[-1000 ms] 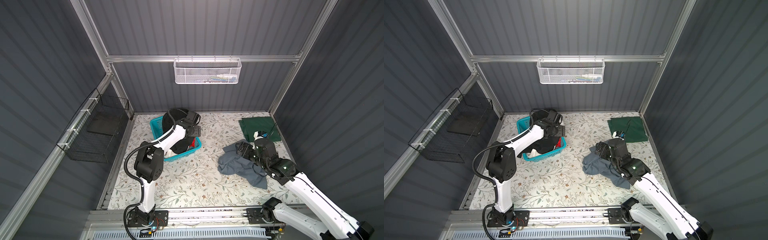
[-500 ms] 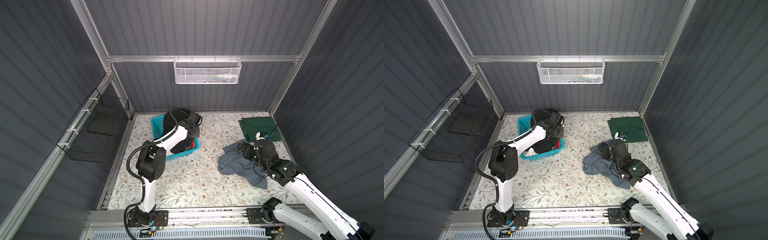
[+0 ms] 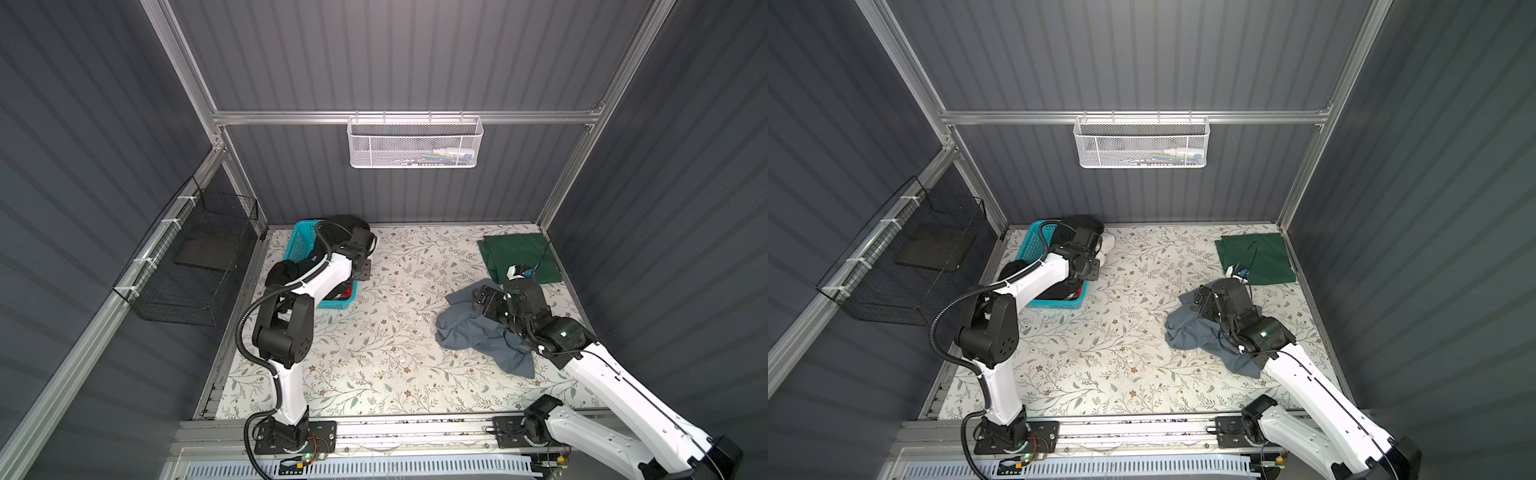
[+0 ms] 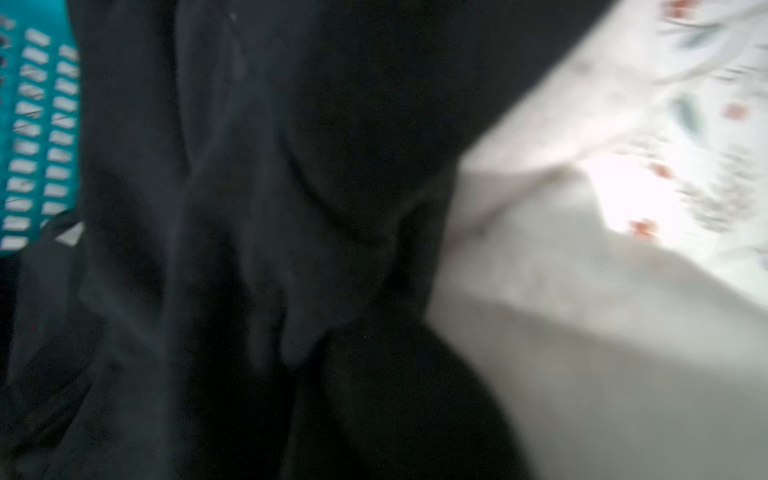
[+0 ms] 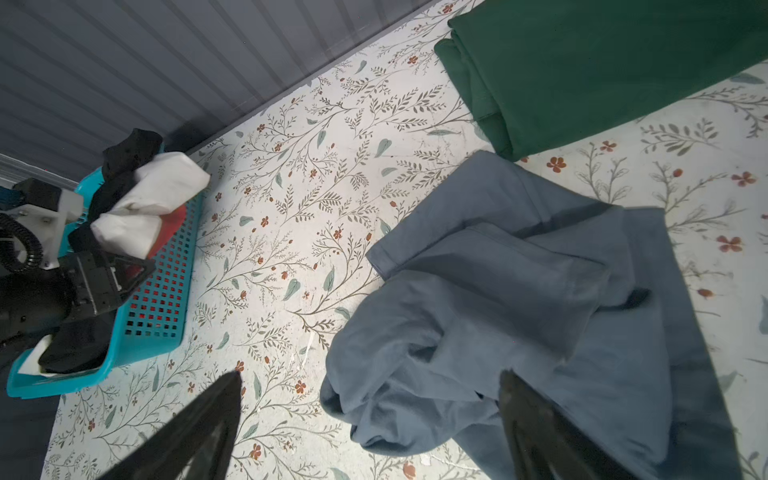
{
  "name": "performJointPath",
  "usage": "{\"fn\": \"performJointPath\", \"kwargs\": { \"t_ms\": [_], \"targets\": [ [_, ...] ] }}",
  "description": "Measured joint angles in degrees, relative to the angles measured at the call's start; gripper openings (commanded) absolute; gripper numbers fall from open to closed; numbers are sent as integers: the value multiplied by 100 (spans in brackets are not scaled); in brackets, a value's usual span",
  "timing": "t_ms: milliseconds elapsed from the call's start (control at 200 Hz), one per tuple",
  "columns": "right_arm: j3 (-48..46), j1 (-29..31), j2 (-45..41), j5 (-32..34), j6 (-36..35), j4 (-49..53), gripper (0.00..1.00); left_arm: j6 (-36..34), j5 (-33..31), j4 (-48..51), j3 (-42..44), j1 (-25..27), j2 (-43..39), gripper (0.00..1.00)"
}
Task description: Fold and stack the t-shirts
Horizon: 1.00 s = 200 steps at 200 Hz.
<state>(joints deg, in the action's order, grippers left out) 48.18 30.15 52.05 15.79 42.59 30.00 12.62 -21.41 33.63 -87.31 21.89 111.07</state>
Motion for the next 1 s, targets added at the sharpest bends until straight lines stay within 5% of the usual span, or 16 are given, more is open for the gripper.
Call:
{"fn": "performJointPath", "kwargs": {
  "t_ms": [1000],
  "targets": [
    [-116, -7, 356, -105, -26, 2, 98, -1073, -2133, -109, -671, -586, 986, 48]
  ]
}}
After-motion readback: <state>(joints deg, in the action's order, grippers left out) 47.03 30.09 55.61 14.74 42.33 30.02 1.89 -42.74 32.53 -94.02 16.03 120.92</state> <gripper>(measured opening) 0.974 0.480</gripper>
